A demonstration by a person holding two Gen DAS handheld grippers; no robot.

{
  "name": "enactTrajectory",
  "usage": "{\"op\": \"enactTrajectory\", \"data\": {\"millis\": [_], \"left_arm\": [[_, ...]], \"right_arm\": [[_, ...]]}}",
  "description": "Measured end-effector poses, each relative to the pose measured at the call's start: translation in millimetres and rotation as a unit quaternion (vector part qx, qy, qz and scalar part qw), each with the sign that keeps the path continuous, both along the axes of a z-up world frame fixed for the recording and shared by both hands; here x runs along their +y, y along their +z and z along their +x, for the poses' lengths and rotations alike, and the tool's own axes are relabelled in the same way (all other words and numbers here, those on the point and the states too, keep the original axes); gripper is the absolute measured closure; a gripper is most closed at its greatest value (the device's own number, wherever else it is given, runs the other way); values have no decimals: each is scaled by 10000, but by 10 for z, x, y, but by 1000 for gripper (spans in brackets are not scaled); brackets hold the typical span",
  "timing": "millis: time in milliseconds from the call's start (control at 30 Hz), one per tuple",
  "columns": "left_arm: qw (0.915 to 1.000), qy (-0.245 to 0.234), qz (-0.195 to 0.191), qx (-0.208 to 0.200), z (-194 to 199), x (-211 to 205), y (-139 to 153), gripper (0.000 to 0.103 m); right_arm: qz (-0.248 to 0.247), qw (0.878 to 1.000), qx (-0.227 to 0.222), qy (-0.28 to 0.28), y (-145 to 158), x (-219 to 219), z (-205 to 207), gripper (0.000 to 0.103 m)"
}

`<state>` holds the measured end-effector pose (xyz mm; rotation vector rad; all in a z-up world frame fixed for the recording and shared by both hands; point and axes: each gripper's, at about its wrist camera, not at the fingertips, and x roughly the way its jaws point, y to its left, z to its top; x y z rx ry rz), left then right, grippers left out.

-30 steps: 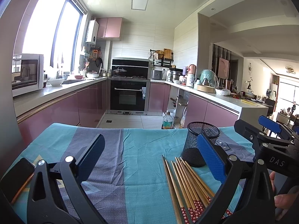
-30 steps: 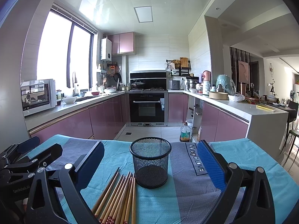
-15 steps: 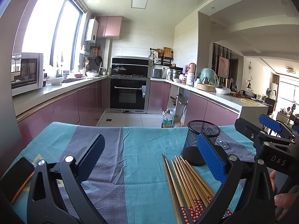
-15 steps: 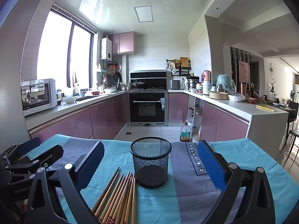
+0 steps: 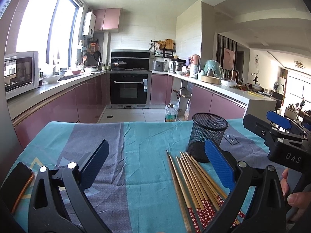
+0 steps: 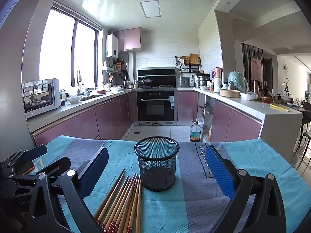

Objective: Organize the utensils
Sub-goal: 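Lower the left tool onto one wooden chopstick and close it while the right tool grasps another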

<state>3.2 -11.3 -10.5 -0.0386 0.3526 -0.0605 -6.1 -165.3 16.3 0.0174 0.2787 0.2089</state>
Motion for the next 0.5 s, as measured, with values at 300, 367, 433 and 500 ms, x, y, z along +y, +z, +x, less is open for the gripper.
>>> {"op": "enactTrajectory", "data": {"millis": [300, 367, 433, 500], "left_arm": [[9904, -262, 746, 1136, 349, -151, -342, 16], [9863, -343, 817, 1394, 440, -161, -440, 21], [9823, -446, 813, 1630, 529, -167, -526, 25], [9795, -559, 783, 1771, 602, -175, -591, 29]], "right_arm": [[-310, 9836, 1694, 542, -494, 31, 426, 24], [-379, 9765, 2040, 580, -610, 51, 499, 31], [-430, 9718, 2222, 655, -695, 90, 533, 37], [-504, 9682, 2344, 710, -745, 136, 566, 42]]}}
